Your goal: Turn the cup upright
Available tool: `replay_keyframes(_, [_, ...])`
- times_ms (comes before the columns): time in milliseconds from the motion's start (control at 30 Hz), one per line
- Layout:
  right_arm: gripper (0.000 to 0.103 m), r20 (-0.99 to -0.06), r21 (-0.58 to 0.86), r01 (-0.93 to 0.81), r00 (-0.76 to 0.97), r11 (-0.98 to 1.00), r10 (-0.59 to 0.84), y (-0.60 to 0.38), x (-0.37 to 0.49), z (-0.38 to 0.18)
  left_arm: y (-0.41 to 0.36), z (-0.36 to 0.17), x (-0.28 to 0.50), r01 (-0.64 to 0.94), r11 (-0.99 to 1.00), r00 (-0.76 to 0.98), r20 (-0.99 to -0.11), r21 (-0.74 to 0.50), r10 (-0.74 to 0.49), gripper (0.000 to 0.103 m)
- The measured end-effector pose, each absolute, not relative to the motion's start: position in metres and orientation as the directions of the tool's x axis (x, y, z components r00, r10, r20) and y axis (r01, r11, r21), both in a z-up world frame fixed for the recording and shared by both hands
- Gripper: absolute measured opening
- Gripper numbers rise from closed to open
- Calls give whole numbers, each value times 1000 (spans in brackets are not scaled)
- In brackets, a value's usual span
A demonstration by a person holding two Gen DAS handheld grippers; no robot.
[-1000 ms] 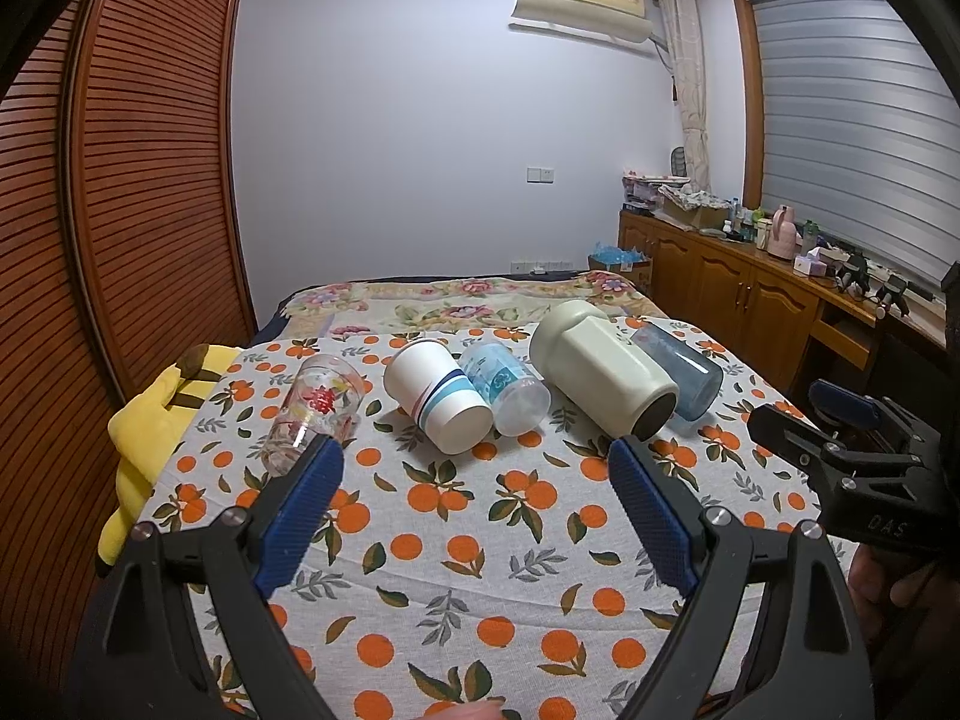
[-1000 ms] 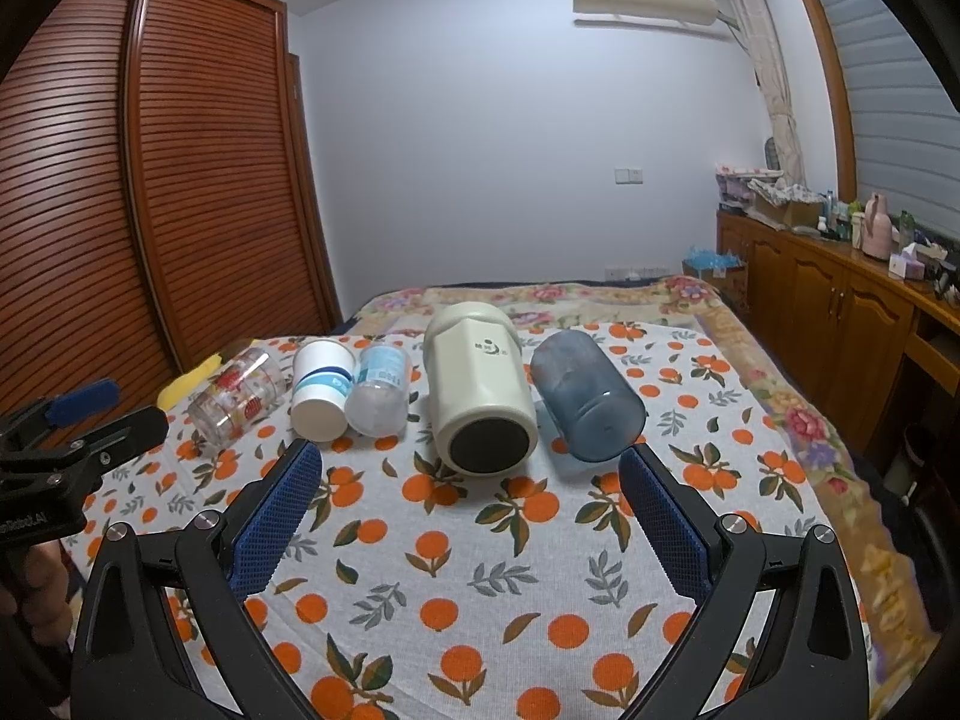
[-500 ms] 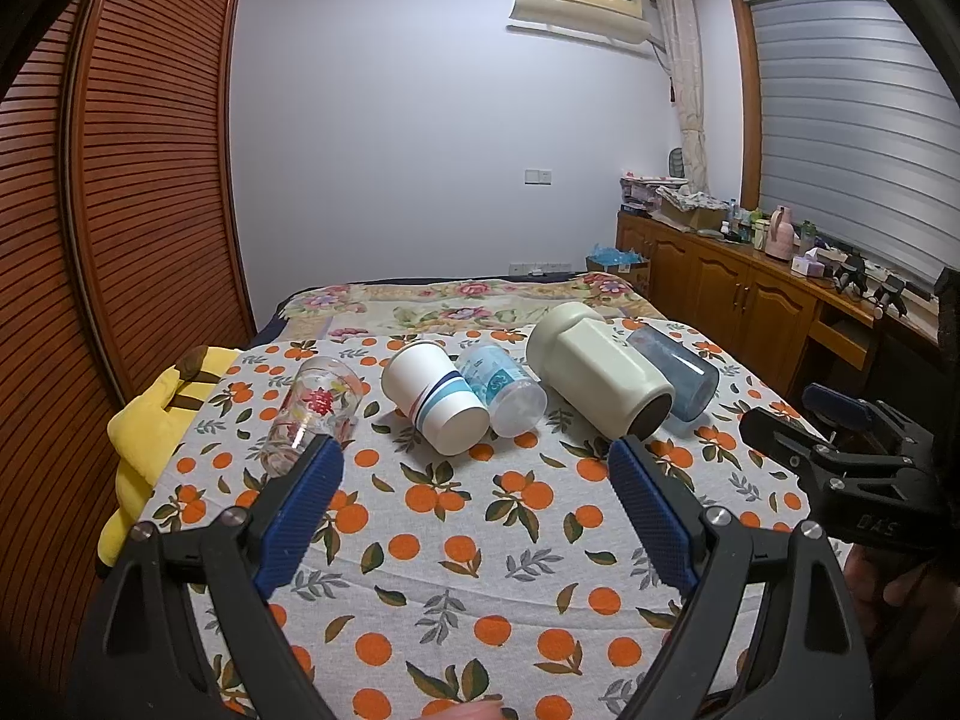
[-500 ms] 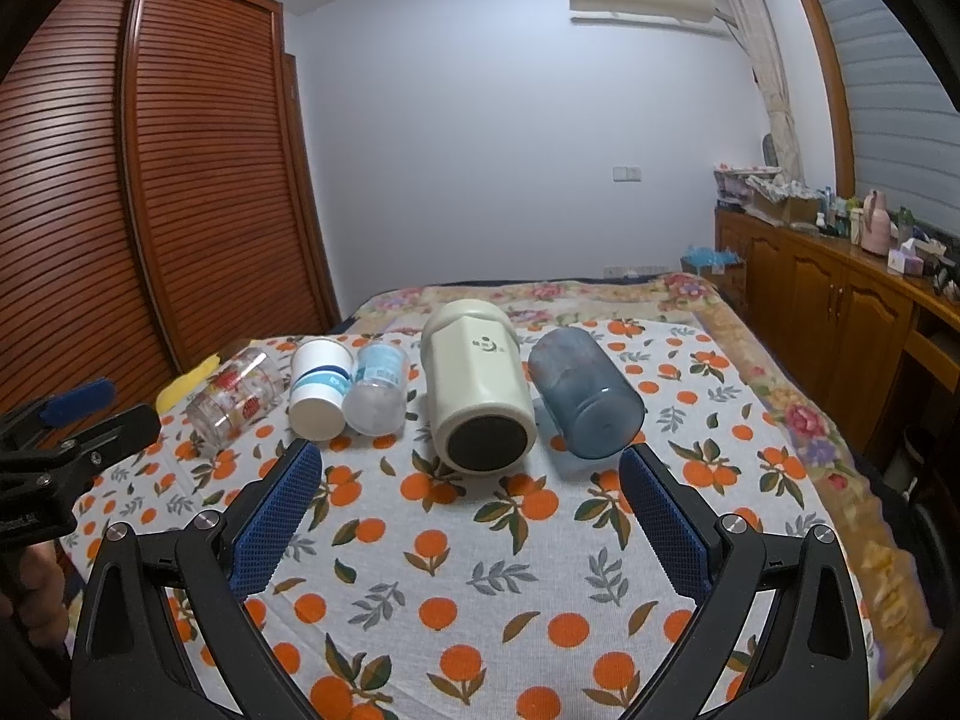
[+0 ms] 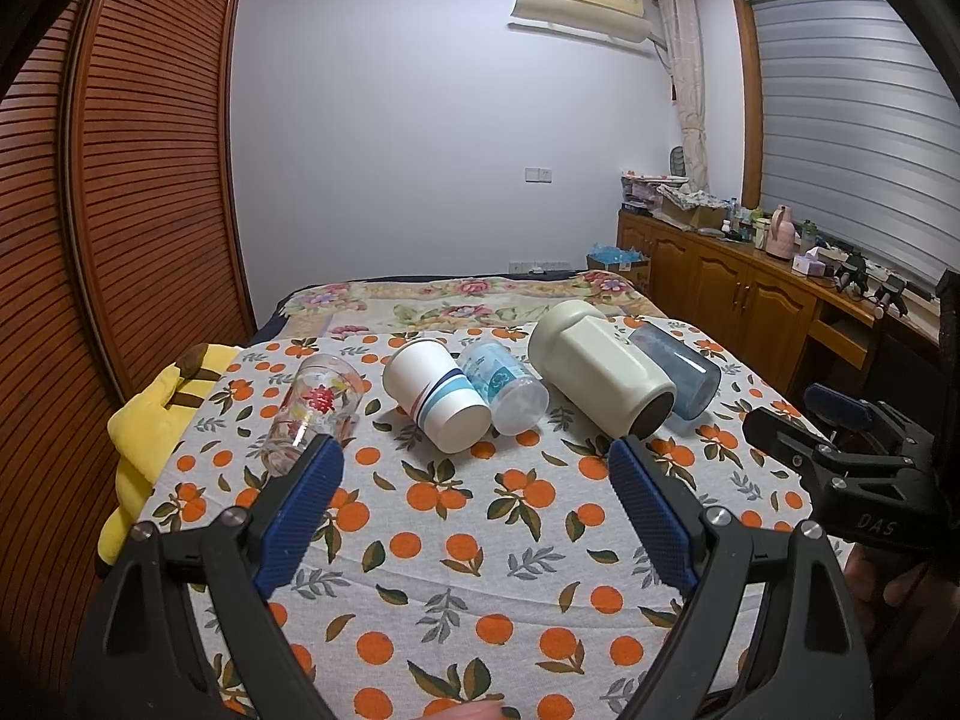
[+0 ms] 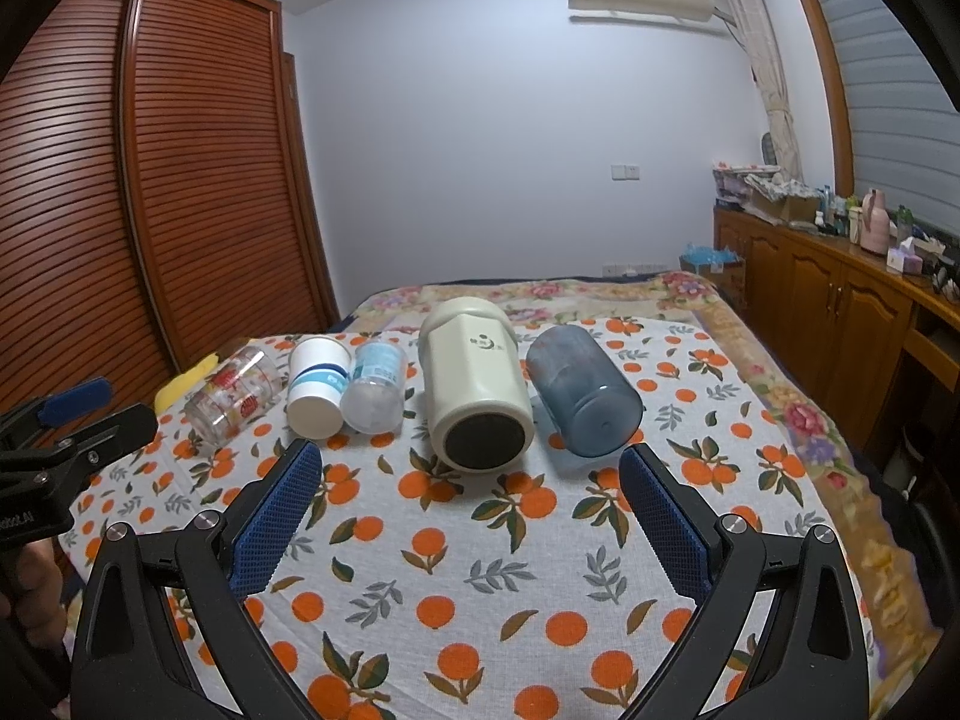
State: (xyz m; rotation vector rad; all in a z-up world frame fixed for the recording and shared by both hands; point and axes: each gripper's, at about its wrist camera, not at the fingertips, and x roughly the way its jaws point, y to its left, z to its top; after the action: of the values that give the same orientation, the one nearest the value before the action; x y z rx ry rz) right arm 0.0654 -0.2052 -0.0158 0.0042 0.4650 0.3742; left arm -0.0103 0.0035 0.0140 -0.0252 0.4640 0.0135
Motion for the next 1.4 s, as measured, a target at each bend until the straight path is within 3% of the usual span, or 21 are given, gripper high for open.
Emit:
replay_keyframes(1000, [100, -482, 74, -376, 797, 924, 363, -201, 103, -13, 14, -10, 31, -10, 1000, 858, -513, -22, -3, 91])
replay_keyframes(1400, [97, -614, 70, -438, 689, 896, 384, -181, 166, -16, 20, -28, 57, 28, 999, 815, -577, -43, -48, 91])
